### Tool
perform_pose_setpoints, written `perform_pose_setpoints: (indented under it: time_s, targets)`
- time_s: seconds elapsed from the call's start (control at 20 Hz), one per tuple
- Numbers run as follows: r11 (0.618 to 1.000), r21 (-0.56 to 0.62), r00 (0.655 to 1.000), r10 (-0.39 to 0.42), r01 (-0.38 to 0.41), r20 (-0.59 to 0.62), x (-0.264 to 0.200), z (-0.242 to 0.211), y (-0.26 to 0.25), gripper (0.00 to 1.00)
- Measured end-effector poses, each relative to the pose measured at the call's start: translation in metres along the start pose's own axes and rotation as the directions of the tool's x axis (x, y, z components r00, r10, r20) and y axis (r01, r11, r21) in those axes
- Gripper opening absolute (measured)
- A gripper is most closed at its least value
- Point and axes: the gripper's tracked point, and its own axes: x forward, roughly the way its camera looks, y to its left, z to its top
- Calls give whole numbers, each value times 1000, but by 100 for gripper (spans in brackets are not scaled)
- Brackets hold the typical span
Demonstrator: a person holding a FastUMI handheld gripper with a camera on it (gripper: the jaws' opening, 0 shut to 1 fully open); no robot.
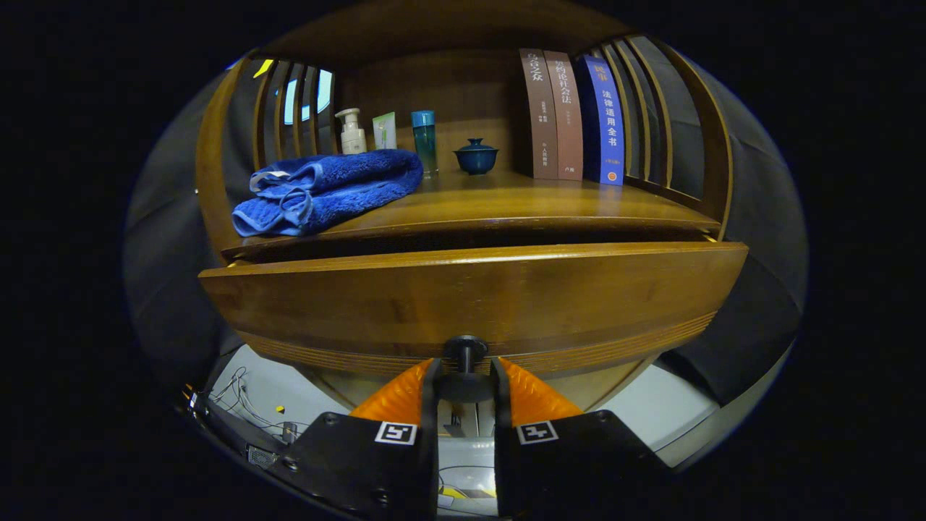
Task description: Pull open the drawer, take out the items inside it, and place them on the countertop above the cabinet.
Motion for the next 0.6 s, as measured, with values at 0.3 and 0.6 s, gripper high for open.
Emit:
perform_pose_setpoints:
  time_s: [0.3, 0.6]
  targets:
    - [1000, -9, 1000, -6, 5, -19, -48, -27, 1, 35]
    - [1000, 3, 999, -13, 13, -37, -88, -50, -2, 35]
